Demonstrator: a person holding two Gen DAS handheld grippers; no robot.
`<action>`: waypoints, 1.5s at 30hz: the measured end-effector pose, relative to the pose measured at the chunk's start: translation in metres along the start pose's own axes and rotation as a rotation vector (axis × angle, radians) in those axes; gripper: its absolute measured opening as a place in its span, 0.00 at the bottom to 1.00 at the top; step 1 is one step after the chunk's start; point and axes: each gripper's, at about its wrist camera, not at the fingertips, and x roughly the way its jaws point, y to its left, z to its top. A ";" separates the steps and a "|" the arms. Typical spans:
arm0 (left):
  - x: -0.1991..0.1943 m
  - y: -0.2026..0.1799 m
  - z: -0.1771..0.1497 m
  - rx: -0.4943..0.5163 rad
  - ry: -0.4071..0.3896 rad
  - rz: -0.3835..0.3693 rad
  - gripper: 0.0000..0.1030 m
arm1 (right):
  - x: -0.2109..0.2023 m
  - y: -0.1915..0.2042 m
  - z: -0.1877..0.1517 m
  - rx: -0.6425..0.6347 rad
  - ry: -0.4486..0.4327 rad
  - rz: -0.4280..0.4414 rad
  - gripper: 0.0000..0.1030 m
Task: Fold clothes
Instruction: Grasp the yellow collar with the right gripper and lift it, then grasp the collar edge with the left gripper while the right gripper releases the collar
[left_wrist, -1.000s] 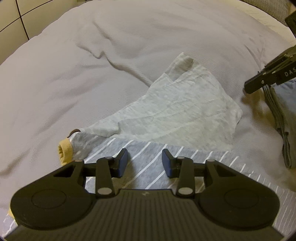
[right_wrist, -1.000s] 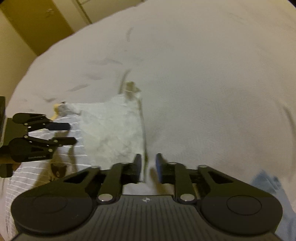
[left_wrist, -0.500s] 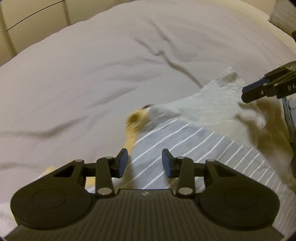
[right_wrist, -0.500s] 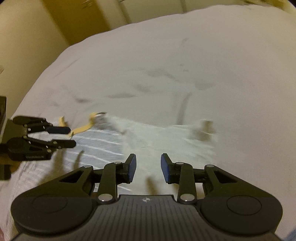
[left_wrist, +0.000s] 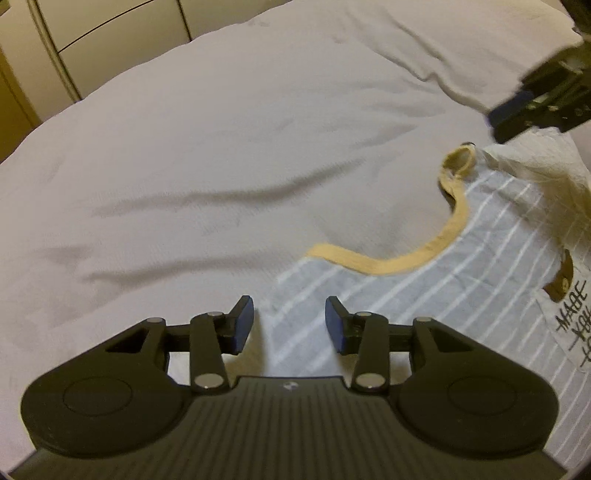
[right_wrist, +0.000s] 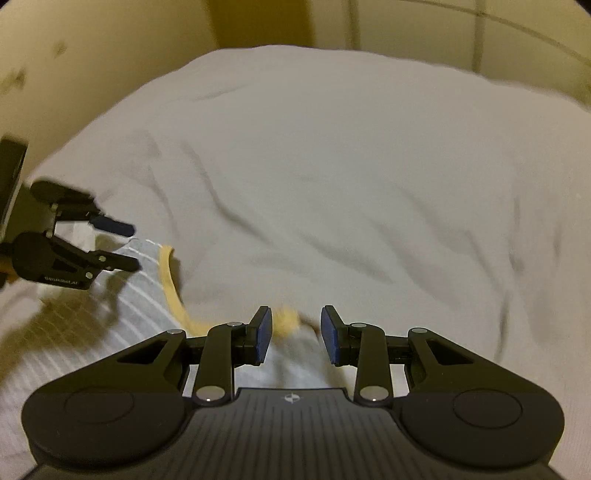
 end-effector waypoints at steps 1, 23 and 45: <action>0.004 0.003 0.002 -0.005 0.000 -0.017 0.40 | 0.006 0.005 0.002 -0.036 0.024 -0.008 0.33; -0.019 0.048 0.002 -0.231 -0.021 -0.279 0.46 | 0.010 0.054 -0.009 -0.394 0.041 -0.226 0.09; -0.014 0.009 0.039 -0.046 0.155 -0.175 0.02 | -0.044 0.030 -0.024 -0.153 -0.121 -0.281 0.08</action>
